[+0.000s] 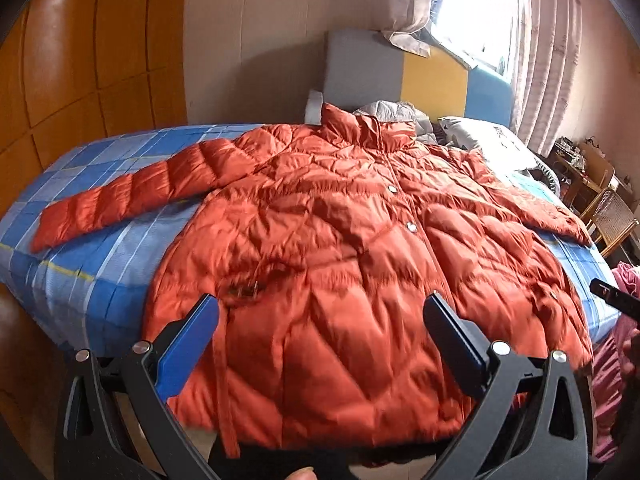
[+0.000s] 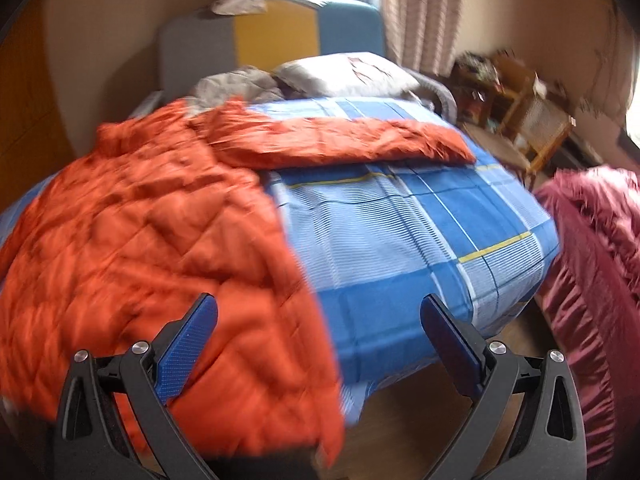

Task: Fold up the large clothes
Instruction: 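Reach the right tool to the jacket sleeve cuff and grasp it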

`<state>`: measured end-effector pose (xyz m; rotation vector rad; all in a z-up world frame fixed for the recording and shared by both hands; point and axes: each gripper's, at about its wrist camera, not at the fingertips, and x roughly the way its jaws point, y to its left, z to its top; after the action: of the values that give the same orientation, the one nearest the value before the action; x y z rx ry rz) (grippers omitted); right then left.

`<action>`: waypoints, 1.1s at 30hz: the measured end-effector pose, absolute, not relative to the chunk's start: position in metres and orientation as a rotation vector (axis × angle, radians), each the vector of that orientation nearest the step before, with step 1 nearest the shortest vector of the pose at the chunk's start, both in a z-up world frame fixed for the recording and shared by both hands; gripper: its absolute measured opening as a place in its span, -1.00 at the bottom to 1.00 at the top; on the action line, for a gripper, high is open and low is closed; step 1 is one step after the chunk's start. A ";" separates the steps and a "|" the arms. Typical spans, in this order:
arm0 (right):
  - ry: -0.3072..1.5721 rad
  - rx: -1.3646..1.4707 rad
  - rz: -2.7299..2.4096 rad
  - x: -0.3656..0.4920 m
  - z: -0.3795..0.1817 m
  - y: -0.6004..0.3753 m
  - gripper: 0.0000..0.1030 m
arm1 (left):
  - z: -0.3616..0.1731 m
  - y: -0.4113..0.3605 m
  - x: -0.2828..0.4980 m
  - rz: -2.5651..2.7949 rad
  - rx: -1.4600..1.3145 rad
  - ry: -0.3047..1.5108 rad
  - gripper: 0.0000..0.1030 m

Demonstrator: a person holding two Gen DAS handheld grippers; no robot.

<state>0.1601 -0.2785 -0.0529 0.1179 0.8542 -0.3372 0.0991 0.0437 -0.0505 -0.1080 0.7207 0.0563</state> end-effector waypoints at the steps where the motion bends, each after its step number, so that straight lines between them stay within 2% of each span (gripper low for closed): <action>1: 0.870 0.137 -0.353 0.171 -0.057 -0.291 0.94 | -0.051 0.044 0.108 0.061 -0.107 0.725 0.97; 7: 0.927 0.265 -0.472 0.230 -0.076 -0.378 0.94 | -0.061 0.050 0.153 0.090 -0.065 0.751 0.97; 9: 0.940 0.314 -0.513 0.247 -0.082 -0.406 0.85 | -0.066 0.053 0.167 0.102 -0.062 0.771 0.97; 11: 0.955 0.376 -0.543 0.262 -0.088 -0.431 0.66 | -0.073 0.058 0.179 0.118 -0.068 0.786 0.97; 14: 0.946 0.518 -0.586 0.284 -0.097 -0.477 0.56 | -0.081 0.070 0.196 0.147 -0.082 0.809 0.97; 21: 0.849 0.822 -0.606 0.319 -0.107 -0.549 0.45 | -0.089 0.094 0.237 0.210 -0.107 0.845 0.97; 23: 0.828 0.884 -0.607 0.329 -0.112 -0.562 0.30 | -0.092 0.100 0.249 0.237 -0.112 0.853 0.97; 30: 0.771 1.004 -0.627 0.346 -0.122 -0.590 0.25 | -0.097 0.109 0.282 0.268 -0.131 0.863 0.97; 31: 0.766 1.011 -0.628 0.348 -0.123 -0.593 0.11 | -0.097 0.109 0.285 0.264 -0.130 0.865 0.97; 32: 0.760 1.027 -0.624 0.349 -0.124 -0.596 -0.13 | -0.099 0.108 0.289 0.264 -0.124 0.866 0.97; 33: 0.759 1.041 -0.624 0.349 -0.126 -0.599 -0.23 | -0.100 0.108 0.291 0.267 -0.117 0.868 0.97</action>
<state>0.3493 -0.5986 -0.1256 1.0407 0.7589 -0.6239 0.2913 0.1076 -0.1001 -0.1174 0.8678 0.2671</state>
